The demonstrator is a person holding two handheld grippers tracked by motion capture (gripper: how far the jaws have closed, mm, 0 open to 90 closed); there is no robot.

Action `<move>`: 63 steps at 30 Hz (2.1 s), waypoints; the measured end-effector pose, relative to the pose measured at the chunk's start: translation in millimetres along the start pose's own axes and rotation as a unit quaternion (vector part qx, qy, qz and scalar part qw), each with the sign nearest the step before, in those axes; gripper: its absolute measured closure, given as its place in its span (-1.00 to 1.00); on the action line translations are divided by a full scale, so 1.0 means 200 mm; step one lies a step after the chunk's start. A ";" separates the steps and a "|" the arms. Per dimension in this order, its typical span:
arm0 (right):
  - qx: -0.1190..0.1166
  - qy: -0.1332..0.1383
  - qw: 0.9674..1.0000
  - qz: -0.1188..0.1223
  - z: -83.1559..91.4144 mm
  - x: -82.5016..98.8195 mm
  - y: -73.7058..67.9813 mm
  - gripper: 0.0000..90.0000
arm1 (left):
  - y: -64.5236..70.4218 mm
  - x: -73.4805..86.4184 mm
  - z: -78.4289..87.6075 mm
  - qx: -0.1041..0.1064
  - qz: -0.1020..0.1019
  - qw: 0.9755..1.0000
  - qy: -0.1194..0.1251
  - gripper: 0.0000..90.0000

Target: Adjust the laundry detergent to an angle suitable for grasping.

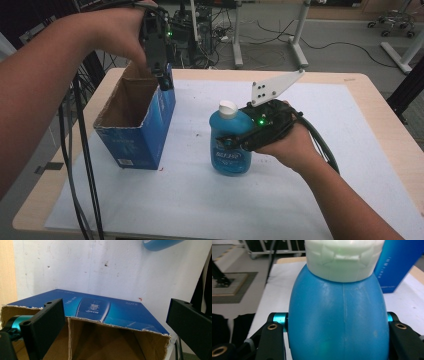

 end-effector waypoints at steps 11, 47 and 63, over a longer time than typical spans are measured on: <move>-0.036 0.010 0.999 0.029 -0.01 0.06 -0.03 -0.05 | -0.01 -0.02 -0.03 0.005 0.001 1.000 -0.001 -0.95; -0.041 0.030 0.998 0.031 -0.03 0.14 -0.03 -0.07 | -0.01 -0.02 -0.03 0.005 0.000 1.000 -0.005 -0.95; -0.048 0.033 0.998 0.017 -0.02 0.13 -0.03 -0.28 | 0.00 -0.03 -0.03 0.006 -0.001 1.000 -0.009 -0.95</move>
Point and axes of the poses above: each handheld gripper's, and its own axes: z roughly backward along the jaws, x roughly out of its underside, y roughly to its right, the point moved 3 cm from there along -z, roughly forward along the jaws, and after that the axes turned 12 degrees about -x, right-handed, at the moved point
